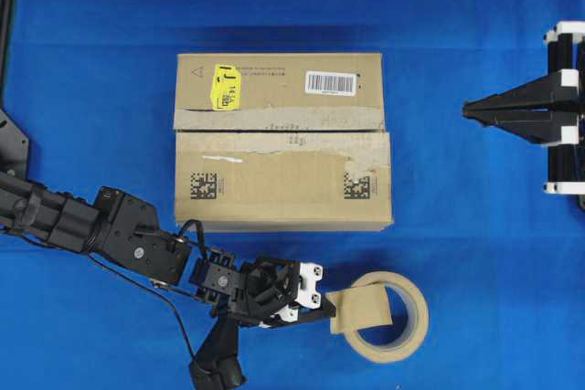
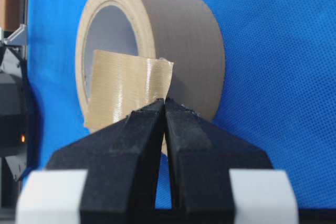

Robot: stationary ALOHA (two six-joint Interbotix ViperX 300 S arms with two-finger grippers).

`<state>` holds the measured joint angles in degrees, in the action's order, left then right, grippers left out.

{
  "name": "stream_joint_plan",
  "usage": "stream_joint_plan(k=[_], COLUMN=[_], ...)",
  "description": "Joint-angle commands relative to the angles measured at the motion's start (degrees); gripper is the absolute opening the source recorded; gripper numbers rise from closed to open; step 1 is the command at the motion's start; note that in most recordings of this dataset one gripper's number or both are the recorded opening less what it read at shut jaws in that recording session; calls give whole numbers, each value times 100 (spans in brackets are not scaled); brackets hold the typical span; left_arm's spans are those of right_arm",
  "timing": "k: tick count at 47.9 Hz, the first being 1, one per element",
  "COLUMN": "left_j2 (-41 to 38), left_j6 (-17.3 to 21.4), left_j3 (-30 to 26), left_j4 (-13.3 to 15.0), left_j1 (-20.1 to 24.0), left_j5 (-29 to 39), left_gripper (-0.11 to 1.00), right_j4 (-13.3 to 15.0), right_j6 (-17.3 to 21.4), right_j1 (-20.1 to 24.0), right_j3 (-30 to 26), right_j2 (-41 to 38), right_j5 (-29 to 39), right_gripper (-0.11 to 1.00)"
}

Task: Apply tape along the seams of the closed cardboard box to seal it securely.
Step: 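Pinch the tape's free end with the left gripper and pull it out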

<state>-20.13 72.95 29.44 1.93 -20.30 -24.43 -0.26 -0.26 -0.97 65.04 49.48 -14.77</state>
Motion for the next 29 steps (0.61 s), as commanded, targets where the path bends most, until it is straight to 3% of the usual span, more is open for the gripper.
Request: stream_joint_plan(k=[1,17,29], left_j2=[281,809,1617], left_j6=[-9,70,879], left_j3=[-35,79,387], left_j4=[18,9,0], left_j1=[53,70,176], left_j5=[-18,290,747], left_gripper=[0,0,0], right_j4=[9,0,9], right_j6=[-9,0,9], right_j1=[9,53,53], right_j3=[-62,-62,-97], right_j2=[-18,-79,-53], right_j5=[-70,-114,-114], right_gripper=[0,0,0])
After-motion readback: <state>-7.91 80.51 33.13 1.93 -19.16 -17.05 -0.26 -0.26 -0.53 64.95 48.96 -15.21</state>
